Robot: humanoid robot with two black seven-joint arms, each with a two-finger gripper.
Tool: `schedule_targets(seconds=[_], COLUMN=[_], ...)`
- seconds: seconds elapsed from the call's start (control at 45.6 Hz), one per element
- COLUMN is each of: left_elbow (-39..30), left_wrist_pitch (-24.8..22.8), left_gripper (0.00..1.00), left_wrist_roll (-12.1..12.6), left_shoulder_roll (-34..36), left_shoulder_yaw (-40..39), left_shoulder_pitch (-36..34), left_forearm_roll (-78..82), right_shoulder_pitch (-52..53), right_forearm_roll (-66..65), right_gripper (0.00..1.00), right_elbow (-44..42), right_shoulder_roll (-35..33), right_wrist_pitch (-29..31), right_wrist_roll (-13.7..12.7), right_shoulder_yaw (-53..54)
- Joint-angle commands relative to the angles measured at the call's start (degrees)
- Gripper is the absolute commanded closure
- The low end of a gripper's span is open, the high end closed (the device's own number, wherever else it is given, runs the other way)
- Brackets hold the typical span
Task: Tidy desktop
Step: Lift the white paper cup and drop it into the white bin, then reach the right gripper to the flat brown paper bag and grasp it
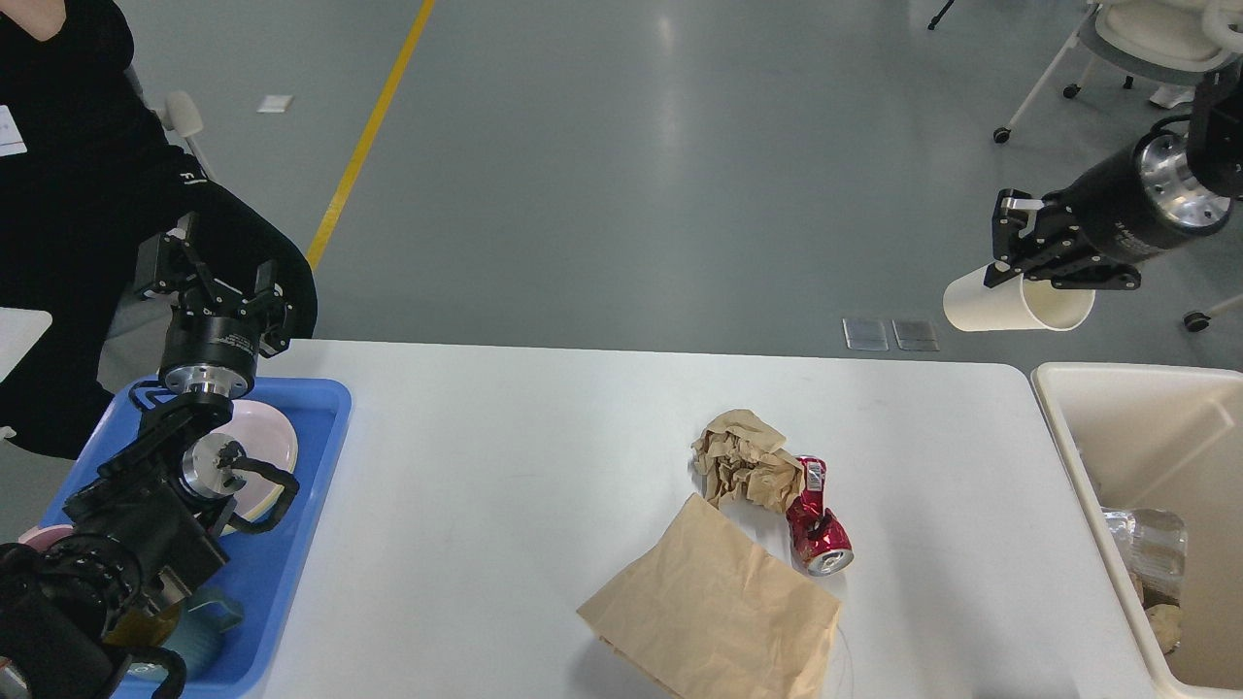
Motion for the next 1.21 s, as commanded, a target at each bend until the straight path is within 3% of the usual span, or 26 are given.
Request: schedule_targets(seconds=[0.0, 0.132, 0.373, 0.395, 0.46, 0.504, 0.548, 0.811, 1.184], left_elbow=[0.0, 0.0, 0.0, 0.0, 0.0, 0.0, 0.0, 0.0, 0.0], left_wrist_pitch=[0.0, 0.0, 0.0, 0.0, 0.0, 0.0, 0.0, 0.0, 0.0], left_gripper=[0.04, 0.04, 0.04, 0.04, 0.04, 0.04, 0.04, 0.04, 0.04], left_wrist_roll=[0.0, 0.0, 0.0, 0.0, 0.0, 0.0, 0.0, 0.0, 0.0], left_shoulder_roll=[0.0, 0.0, 0.0, 0.0, 0.0, 0.0, 0.0, 0.0, 0.0], left_shoulder_yaw=[0.0, 0.0, 0.0, 0.0, 0.0, 0.0, 0.0, 0.0, 0.0], left_shoulder_pitch=[-0.1, -0.1, 0.0, -0.1, -0.1, 0.0, -0.1, 0.0, 0.0], left_forearm_roll=[0.0, 0.0, 0.0, 0.1, 0.0, 0.0, 0.1, 0.1, 0.0], right_shoulder_pitch=[-2.8, -12.4, -32.5, -34.1, -39.4, -42.6, -45.5, -55.6, -48.4], right_forearm_roll=[-0.1, 0.1, 0.2, 0.2, 0.2, 0.2, 0.2, 0.2, 0.3], right_gripper=[1.00, 1.00, 1.00, 0.92, 0.42, 0.14, 0.00, 0.00, 0.00], right_elbow=[-4.0, -13.6, -27.7, -28.8, -32.4, -35.0, -36.7, -40.5, -38.3], right_shoulder_roll=[-1.5, -1.8, -1.8, -1.8, -1.4, -1.1, -0.7, 2.3, 7.1], right_wrist_pitch=[-1.1, -4.8, -20.5, -21.9, -26.5, -29.3, -31.0, -32.9, -32.3], right_wrist_roll=[0.0, 0.0, 0.1, 0.1, 0.1, 0.1, 0.2, 0.4, 0.2], right_shoulder_yaw=[-0.3, -0.3, 0.4, 0.4, 0.5, 0.8, 1.2, 2.3, 4.2])
